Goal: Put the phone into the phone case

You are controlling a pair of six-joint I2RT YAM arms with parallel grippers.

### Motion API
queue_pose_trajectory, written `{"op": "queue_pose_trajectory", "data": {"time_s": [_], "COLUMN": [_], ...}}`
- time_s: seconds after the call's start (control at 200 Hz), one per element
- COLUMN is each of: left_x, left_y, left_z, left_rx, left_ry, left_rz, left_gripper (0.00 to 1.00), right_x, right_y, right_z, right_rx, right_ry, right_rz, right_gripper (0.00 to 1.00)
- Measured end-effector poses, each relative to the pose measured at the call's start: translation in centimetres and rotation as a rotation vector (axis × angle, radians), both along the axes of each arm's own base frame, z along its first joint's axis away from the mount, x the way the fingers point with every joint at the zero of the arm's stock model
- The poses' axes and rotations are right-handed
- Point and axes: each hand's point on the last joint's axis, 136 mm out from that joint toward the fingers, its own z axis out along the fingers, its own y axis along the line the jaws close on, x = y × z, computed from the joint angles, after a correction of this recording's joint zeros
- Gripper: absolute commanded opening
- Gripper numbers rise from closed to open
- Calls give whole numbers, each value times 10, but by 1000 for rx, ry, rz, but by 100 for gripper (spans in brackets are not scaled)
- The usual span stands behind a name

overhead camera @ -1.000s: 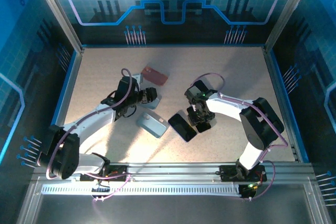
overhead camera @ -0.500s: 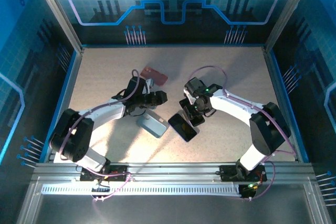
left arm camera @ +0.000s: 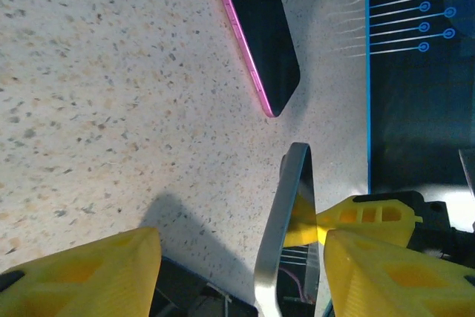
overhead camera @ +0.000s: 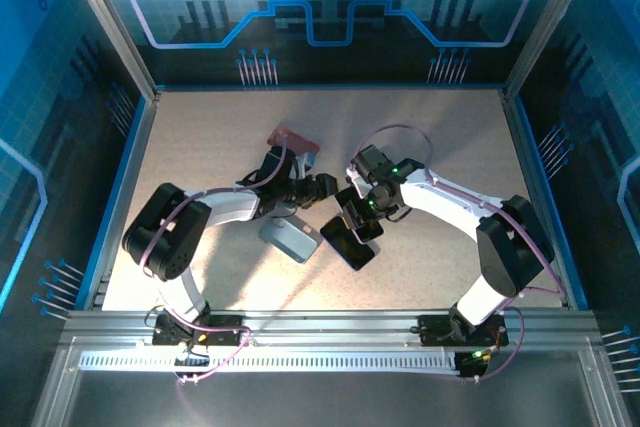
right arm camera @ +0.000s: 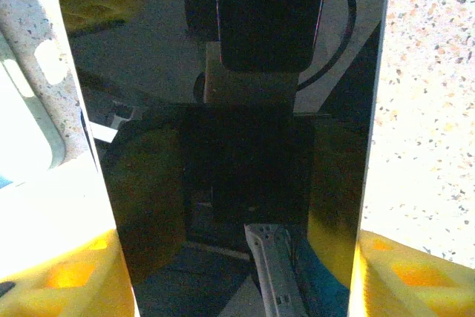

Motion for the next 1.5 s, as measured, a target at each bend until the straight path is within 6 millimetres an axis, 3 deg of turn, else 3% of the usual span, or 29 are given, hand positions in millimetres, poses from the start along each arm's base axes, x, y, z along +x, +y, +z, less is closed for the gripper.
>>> {"op": "queue_pose_trajectory", "data": {"time_s": [0.315,0.941,1.061,1.141,1.321,1.371,1.426,1.501], "left_x": [-4,-8,-8,-8,-8,-7,-7,-7], "left_y": [-21,-25,-26,-29,-31,-31,-31,-32], "left_z": [10,-2,1,6,11,12,13,16], "left_rx": [-43,-55,-68,-86,-104,-106,-110,-121], "left_ry": [-14,30,25,10,-3,-7,-8,-6], "left_rz": [-63,-86,-90,-106,-117,-117,-116,-116], "left_gripper": [46,28,18,0,0,0,0,0], "right_x": [0,5,5,4,4,4,4,4], "right_y": [3,7,7,6,6,6,6,6], "right_z": [1,7,7,7,8,9,11,13], "right_rx": [16,30,31,30,34,36,38,45], "right_ry": [0,-15,-15,-11,-9,-11,-14,-21], "right_rz": [3,3,1,-3,-14,-14,-19,-19], "right_gripper": [59,58,58,58,56,61,78,83]}}
